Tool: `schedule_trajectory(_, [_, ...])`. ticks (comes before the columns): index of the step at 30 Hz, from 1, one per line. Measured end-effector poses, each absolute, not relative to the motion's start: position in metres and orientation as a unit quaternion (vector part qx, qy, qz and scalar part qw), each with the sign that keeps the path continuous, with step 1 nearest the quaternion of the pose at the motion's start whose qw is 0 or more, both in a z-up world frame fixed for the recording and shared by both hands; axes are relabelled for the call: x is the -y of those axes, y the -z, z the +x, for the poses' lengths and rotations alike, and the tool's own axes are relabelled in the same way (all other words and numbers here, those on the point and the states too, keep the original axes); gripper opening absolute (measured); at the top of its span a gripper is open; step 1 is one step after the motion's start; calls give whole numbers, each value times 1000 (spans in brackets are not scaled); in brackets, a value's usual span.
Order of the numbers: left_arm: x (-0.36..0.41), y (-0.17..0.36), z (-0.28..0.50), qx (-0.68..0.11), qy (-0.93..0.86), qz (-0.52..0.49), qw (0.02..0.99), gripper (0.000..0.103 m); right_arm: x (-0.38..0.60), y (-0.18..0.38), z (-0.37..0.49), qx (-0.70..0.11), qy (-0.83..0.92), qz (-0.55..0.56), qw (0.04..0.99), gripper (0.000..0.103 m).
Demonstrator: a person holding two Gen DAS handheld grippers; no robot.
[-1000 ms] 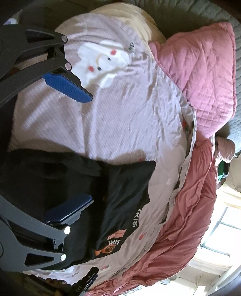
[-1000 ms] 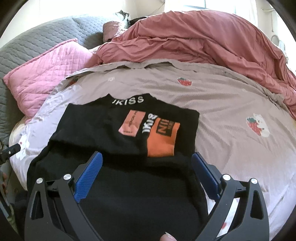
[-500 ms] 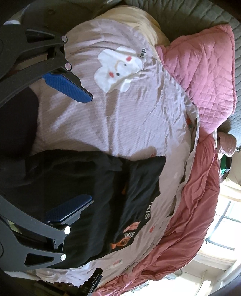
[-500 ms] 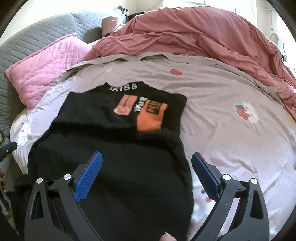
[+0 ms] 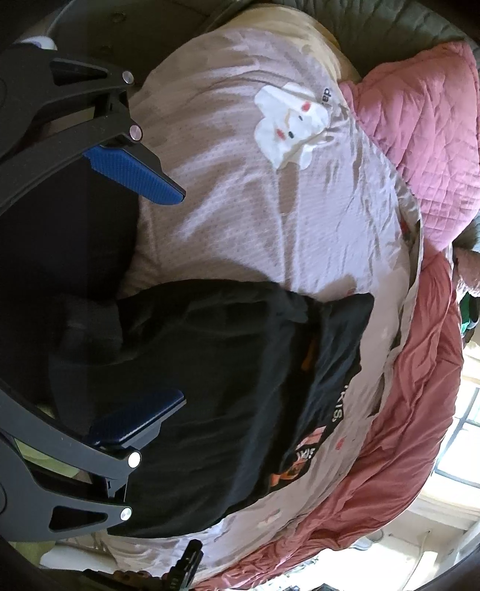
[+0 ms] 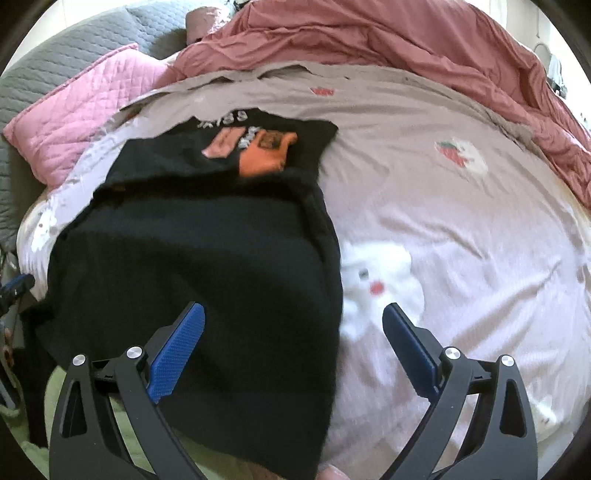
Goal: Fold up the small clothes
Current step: 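Open the right tool and move it to the shirt hem, then grasp the hem with the right tool and lift it toward the collar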
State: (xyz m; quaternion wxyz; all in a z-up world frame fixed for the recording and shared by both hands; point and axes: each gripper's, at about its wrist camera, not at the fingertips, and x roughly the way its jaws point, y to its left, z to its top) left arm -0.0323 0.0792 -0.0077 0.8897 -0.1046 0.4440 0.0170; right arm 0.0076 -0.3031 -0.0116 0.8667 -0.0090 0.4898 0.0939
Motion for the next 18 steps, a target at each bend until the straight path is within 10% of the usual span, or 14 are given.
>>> schedule_trajectory(13, [-69,28,-36,-468,-7,-90,879,93,306,40,-42,-536,-111,3,837,96])
schedule_trajectory(18, [-69,39,-36,-481,-1,-94,872,71,305,44,-45,-543,-121,13,831,88])
